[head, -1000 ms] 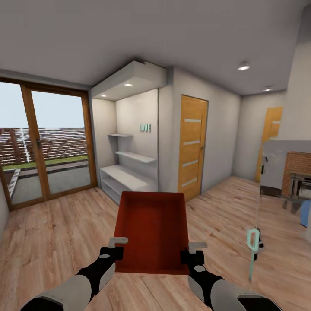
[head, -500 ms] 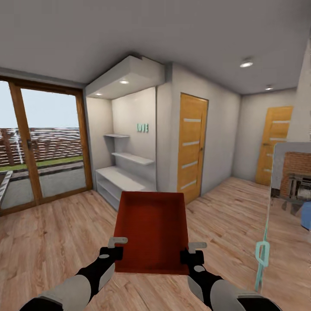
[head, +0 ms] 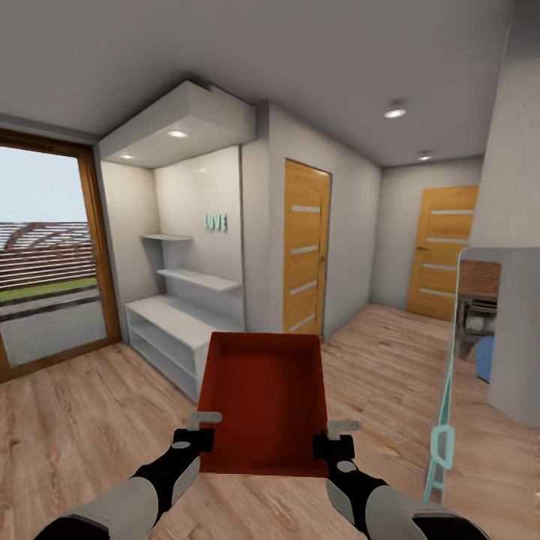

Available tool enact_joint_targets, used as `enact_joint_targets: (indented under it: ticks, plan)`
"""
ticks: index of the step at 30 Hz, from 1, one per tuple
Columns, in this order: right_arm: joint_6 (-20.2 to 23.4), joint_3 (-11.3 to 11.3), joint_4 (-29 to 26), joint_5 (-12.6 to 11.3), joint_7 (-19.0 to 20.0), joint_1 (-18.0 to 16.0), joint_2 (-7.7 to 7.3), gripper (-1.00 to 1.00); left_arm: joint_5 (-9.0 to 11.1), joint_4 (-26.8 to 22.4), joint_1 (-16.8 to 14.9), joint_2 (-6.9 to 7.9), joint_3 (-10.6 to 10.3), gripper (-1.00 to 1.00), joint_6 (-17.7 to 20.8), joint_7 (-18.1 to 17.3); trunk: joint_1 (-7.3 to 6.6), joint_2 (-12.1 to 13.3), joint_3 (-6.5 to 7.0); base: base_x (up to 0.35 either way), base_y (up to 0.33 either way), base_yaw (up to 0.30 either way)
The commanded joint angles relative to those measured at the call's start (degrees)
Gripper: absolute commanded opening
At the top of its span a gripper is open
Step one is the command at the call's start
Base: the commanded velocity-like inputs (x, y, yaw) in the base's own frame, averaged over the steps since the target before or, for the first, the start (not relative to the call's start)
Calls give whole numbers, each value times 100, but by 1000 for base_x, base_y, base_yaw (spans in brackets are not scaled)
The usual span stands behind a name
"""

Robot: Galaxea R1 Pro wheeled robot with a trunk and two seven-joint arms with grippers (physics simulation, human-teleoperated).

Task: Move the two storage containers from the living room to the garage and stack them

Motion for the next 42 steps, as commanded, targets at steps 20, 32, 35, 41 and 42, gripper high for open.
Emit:
enact_joint_targets:
  ticks: [20,32,35,41,42]
  plan:
    - [-152,-101,-11,23,-127,-5,1,-100,76,22,0,31,113,-100,-9,74,5,-3,-1,315,186,-280]
    - [-152,-101,-11,23,-127,-5,1,-100,76,22,0,33,113,-100,-9,74,5,-3,-1,311,192,-280]
    - [-152,-101,-11,23,-127,-5,1,-100,76,22,0,32,113,-100,-9,74,5,-3,-1,310,192,-280]
    - [-152,-101,-11,23,-127,-5,1,-100,76,22,0,31,113,-100,-9,74,5,-3,-1,310,192,-280]
    - [-152,-101,-11,23,-127,-5,1,-100,76,22,0,33,113,-100,-9,74,5,-3,-1,310,192,-280]
